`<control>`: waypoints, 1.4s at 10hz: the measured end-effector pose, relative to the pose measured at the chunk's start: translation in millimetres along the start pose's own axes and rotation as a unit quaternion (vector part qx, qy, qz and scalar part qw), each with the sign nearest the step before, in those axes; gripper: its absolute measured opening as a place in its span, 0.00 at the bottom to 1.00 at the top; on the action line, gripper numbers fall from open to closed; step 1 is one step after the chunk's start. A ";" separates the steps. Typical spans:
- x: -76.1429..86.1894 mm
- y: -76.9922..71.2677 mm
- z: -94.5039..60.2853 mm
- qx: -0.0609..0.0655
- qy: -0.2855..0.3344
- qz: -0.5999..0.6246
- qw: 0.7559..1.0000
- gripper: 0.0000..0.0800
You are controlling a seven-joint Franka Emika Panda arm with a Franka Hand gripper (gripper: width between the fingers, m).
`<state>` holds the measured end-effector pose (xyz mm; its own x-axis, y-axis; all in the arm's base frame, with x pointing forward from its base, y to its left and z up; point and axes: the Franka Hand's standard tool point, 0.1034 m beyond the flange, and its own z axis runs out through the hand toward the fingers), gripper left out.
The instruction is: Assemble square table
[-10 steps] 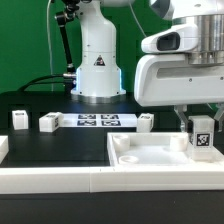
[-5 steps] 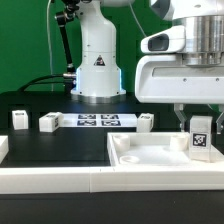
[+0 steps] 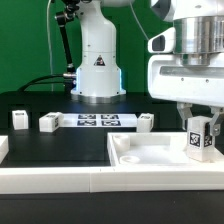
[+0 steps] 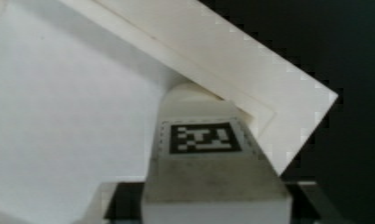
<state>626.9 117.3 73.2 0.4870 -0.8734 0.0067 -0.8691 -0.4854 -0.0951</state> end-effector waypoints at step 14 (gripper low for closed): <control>-0.6 -0.9 -1.4 -0.002 -0.013 0.010 1.000 0.81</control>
Offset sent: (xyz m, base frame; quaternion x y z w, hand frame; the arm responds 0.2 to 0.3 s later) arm -0.0033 0.0009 0.0012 -0.0188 -0.0038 0.2485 0.9685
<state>627.3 118.2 74.7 0.4709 -0.8820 -0.0203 -0.8794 -0.4674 -0.0909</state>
